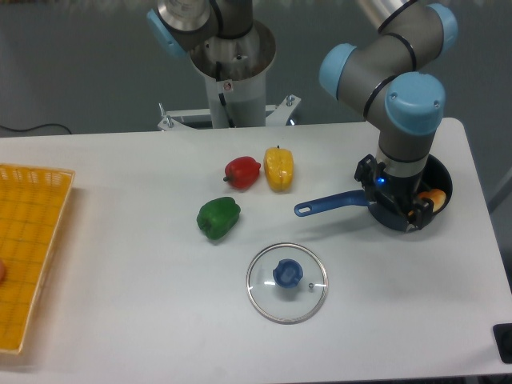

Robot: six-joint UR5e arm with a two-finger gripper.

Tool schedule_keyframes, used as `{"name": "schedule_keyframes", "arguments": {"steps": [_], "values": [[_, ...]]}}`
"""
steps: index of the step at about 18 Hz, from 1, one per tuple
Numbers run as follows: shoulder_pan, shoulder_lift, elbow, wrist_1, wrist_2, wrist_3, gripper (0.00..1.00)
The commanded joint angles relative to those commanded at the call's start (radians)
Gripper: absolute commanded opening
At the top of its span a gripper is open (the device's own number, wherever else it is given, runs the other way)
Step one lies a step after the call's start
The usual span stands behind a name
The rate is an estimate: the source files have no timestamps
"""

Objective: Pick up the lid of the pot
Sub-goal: 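Lift the gripper up and away from the black saucepan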

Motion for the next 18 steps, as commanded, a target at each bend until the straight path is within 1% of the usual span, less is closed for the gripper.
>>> {"name": "schedule_keyframes", "arguments": {"steps": [4,7,11,14,18], "values": [[-0.005,0.000,-0.008,0.002,0.000,0.002,1.00],[-0.026,-0.002,-0.011,0.000,0.000,0.002,1.00],[-0.032,-0.012,-0.023,0.006,0.002,-0.009,1.00],[-0.051,-0.018,-0.012,0.009,-0.005,-0.096,1.00],[-0.067,-0.031,-0.005,0.012,-0.009,-0.153,1.00]]}}
